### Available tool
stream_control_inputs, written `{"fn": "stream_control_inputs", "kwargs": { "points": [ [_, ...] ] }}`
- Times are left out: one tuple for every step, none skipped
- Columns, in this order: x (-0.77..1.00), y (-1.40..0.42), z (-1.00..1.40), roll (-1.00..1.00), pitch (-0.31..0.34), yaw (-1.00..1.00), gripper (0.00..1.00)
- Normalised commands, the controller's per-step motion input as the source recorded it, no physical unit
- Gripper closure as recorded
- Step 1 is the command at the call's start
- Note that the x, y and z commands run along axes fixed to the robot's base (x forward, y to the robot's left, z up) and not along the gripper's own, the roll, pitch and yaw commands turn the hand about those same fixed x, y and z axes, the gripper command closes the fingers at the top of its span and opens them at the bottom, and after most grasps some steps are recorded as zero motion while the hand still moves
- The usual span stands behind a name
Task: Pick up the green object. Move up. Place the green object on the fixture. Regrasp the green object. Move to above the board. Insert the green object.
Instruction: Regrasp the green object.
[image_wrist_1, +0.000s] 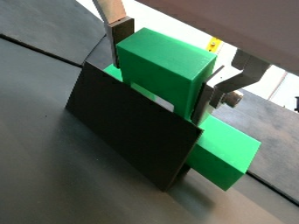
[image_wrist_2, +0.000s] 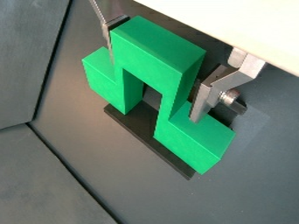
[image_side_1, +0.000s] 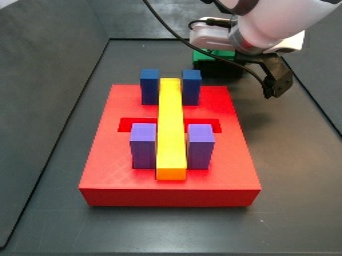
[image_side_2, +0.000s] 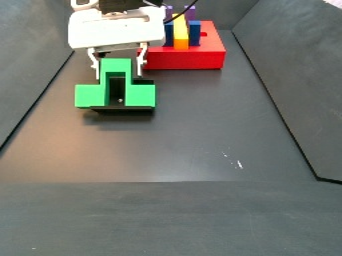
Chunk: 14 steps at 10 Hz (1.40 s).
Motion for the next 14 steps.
{"fn": "stream_control_inputs", "kwargs": {
  "points": [
    [0.00, 0.00, 0.00, 0.14, 0.000, 0.00, 0.00],
    [0.00, 0.00, 0.00, 0.00, 0.000, 0.00, 1.00],
    [0.00, 0.00, 0.00, 0.00, 0.000, 0.00, 1.00],
    [0.00, 0.00, 0.00, 0.00, 0.000, 0.00, 1.00],
    [0.00, 0.00, 0.00, 0.00, 0.000, 0.00, 1.00],
    [0.00, 0.00, 0.00, 0.00, 0.000, 0.00, 1.00],
    [0.00, 0.00, 0.00, 0.00, 0.000, 0.00, 1.00],
    [0.00, 0.00, 0.00, 0.00, 0.000, 0.00, 1.00],
    [0.00, 0.00, 0.00, 0.00, 0.000, 0.00, 1.00],
    [0.00, 0.00, 0.00, 0.00, 0.000, 0.00, 1.00],
    [0.00, 0.00, 0.00, 0.00, 0.000, 0.00, 1.00],
    [0.00, 0.00, 0.00, 0.00, 0.000, 0.00, 1.00],
    [0.00, 0.00, 0.00, 0.00, 0.000, 0.00, 1.00],
    [0.00, 0.00, 0.00, 0.00, 0.000, 0.00, 1.00]
  ]
}}
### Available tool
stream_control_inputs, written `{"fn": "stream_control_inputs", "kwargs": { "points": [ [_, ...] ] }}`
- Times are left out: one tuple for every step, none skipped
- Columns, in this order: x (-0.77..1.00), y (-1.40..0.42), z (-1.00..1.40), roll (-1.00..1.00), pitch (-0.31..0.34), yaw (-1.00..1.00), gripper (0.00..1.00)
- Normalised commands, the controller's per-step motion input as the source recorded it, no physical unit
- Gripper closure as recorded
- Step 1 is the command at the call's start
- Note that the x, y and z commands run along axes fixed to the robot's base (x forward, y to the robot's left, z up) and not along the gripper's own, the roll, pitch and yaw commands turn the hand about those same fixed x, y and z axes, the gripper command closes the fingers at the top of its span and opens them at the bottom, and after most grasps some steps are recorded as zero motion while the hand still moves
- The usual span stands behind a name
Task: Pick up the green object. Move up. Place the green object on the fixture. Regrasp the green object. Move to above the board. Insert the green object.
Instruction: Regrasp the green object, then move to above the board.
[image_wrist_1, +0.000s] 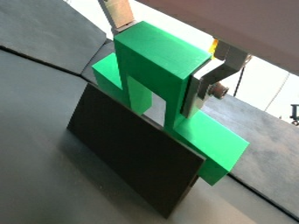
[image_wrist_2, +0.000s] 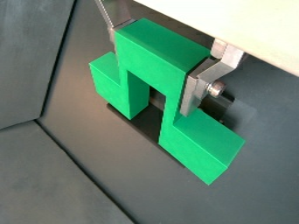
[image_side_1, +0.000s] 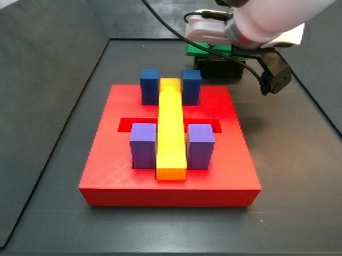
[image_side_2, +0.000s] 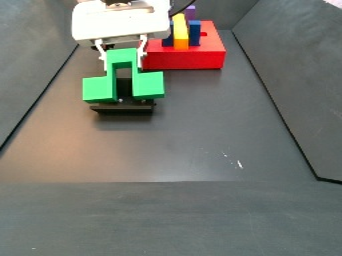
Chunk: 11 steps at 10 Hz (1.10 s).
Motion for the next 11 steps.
{"fn": "stream_control_inputs", "kwargs": {
  "points": [
    [0.00, 0.00, 0.00, 0.00, 0.000, 0.00, 1.00],
    [0.00, 0.00, 0.00, 0.00, 0.000, 0.00, 1.00],
    [0.00, 0.00, 0.00, 0.00, 0.000, 0.00, 1.00],
    [0.00, 0.00, 1.40, 0.00, 0.000, 0.00, 1.00],
    [-0.05, 0.03, 1.40, 0.01, 0.026, 0.02, 1.00],
    [-0.07, 0.03, 1.40, -0.03, -0.006, 0.02, 1.00],
    [-0.08, 0.04, 1.40, 0.00, -0.027, 0.02, 1.00],
    [-0.06, 0.03, 1.40, 0.00, 0.003, 0.01, 1.00],
    [-0.06, 0.02, 1.40, 0.00, 0.004, 0.00, 1.00],
    [-0.06, 0.03, 1.40, 0.00, 0.012, 0.00, 1.00],
    [-0.02, 0.00, 0.57, 0.00, 0.027, 0.00, 1.00]
  ]
}}
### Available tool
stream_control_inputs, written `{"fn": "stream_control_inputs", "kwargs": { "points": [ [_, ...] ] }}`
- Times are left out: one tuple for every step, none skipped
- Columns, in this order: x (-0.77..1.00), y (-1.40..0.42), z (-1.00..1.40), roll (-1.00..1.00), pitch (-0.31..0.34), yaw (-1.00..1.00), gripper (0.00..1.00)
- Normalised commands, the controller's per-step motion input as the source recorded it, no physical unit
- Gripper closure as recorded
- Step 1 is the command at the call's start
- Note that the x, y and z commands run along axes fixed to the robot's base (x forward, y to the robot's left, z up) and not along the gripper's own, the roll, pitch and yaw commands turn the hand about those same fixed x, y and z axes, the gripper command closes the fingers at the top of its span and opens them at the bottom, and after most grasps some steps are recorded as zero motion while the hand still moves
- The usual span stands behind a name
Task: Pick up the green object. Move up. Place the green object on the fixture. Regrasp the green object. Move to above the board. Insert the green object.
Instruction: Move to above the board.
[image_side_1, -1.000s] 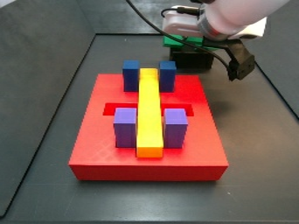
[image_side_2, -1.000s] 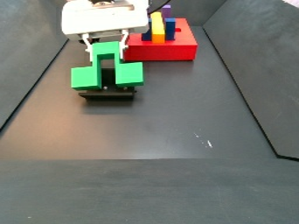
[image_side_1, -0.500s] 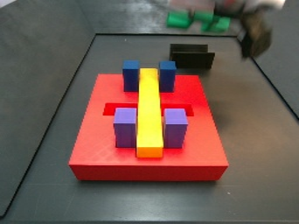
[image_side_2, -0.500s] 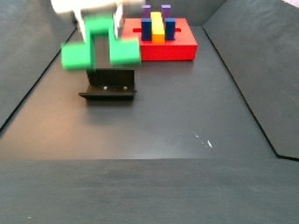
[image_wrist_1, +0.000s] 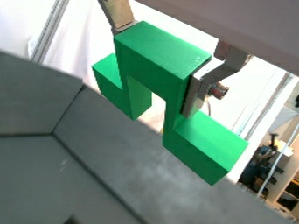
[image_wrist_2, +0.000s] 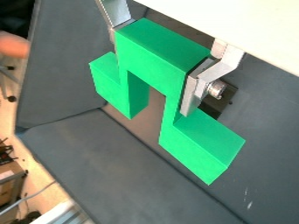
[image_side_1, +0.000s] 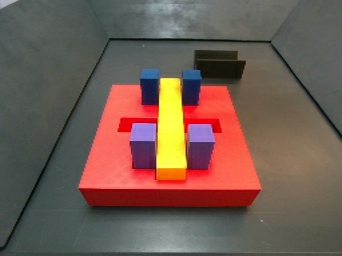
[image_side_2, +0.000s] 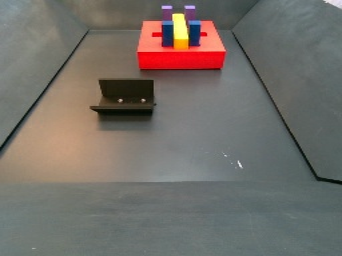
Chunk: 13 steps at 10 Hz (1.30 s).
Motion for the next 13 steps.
{"fn": "stream_control_inputs", "kwargs": {
  "points": [
    [-0.95, -1.40, 0.29, -1.00, 0.006, 0.07, 1.00],
    [-0.95, -1.40, 0.28, -1.00, 0.001, 0.07, 1.00],
    [-1.04, -1.40, 0.29, -1.00, -0.029, 0.08, 1.00],
    [-1.06, -1.40, 0.27, -1.00, -0.037, 0.08, 1.00],
    [-1.06, -1.40, 0.28, -1.00, -0.052, 0.08, 1.00],
    [-1.08, -1.40, 0.27, -1.00, -0.059, 0.08, 1.00],
    [-0.49, -0.58, 0.10, -1.00, -0.078, 0.07, 1.00],
    [-0.25, -0.25, 0.04, -1.00, -0.080, 0.07, 1.00],
    [-0.13, -0.09, 0.03, -1.00, -0.078, 0.05, 1.00],
    [-0.12, -0.07, 0.03, -1.00, -0.093, 0.04, 1.00],
    [-0.10, -0.02, 0.00, -0.97, -0.123, 0.03, 1.00],
    [-0.08, 0.01, 0.01, -0.75, -0.112, 0.02, 1.00],
    [-0.06, 0.02, 0.00, -0.47, -0.086, 0.01, 1.00]
  ]
}}
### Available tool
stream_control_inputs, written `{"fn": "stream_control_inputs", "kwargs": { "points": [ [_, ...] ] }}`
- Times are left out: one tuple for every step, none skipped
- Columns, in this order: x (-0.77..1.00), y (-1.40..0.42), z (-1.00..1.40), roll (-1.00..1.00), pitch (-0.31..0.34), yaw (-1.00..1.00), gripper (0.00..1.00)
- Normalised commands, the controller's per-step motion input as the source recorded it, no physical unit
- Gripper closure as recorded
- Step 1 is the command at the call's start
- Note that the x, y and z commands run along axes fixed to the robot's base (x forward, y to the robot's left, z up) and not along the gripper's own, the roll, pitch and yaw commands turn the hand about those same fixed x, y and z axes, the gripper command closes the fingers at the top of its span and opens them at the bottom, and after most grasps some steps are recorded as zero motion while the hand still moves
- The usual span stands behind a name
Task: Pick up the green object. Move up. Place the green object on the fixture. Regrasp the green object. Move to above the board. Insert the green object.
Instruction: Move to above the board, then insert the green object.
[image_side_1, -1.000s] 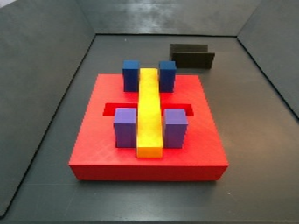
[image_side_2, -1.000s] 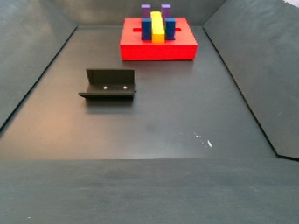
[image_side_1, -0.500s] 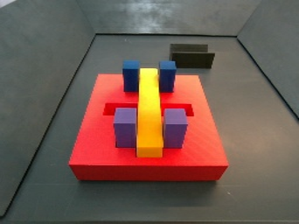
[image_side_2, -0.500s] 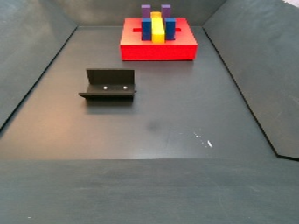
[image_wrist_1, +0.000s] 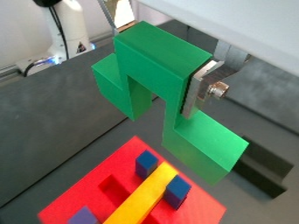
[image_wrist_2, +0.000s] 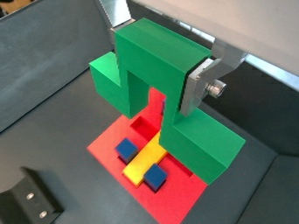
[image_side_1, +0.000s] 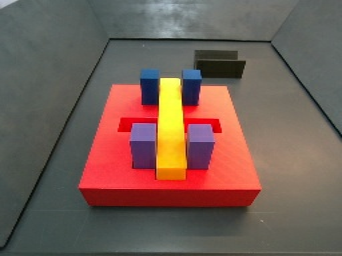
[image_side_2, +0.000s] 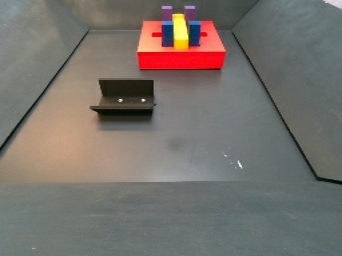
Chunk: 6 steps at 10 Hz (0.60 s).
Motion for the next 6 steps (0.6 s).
{"fn": "stream_control_inputs", "kwargs": {
  "points": [
    [-0.05, 0.01, 0.00, -0.36, -0.073, 0.00, 1.00],
    [-0.03, 0.01, 0.00, -0.20, -0.040, 0.00, 1.00],
    [0.00, 0.00, 0.00, -0.03, 0.000, 0.00, 1.00],
    [0.13, -0.01, -0.32, 0.00, 0.000, 0.00, 1.00],
    [0.40, 0.00, -0.43, 0.00, 0.000, 0.00, 1.00],
    [0.55, 0.00, -0.44, -0.08, -0.067, 0.00, 1.00]
  ]
}}
